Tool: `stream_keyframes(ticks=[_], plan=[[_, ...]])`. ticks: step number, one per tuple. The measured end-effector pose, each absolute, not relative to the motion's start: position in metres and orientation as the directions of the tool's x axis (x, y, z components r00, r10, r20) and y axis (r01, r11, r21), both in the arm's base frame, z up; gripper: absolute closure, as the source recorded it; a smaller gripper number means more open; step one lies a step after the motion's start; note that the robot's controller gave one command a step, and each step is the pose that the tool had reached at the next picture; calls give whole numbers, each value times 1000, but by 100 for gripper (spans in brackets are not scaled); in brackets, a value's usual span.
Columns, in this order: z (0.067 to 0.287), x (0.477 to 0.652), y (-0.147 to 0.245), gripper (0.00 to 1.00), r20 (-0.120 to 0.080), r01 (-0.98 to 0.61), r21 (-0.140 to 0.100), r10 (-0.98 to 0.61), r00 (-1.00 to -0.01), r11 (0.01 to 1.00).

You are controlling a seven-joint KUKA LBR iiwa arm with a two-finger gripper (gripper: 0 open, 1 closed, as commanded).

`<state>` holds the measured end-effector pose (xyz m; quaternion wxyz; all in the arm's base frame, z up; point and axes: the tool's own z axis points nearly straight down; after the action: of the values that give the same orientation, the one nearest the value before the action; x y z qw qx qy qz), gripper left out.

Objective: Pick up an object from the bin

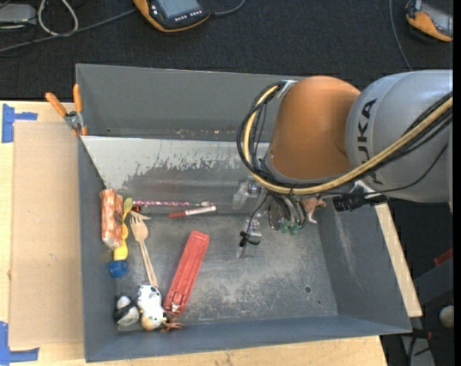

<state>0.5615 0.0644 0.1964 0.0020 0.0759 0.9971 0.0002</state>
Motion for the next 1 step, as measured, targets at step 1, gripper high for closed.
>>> stream_keyframes(ticks=[1], plan=[[155, 587, 130, 0, 0, 216, 2, 216, -976, 976]])
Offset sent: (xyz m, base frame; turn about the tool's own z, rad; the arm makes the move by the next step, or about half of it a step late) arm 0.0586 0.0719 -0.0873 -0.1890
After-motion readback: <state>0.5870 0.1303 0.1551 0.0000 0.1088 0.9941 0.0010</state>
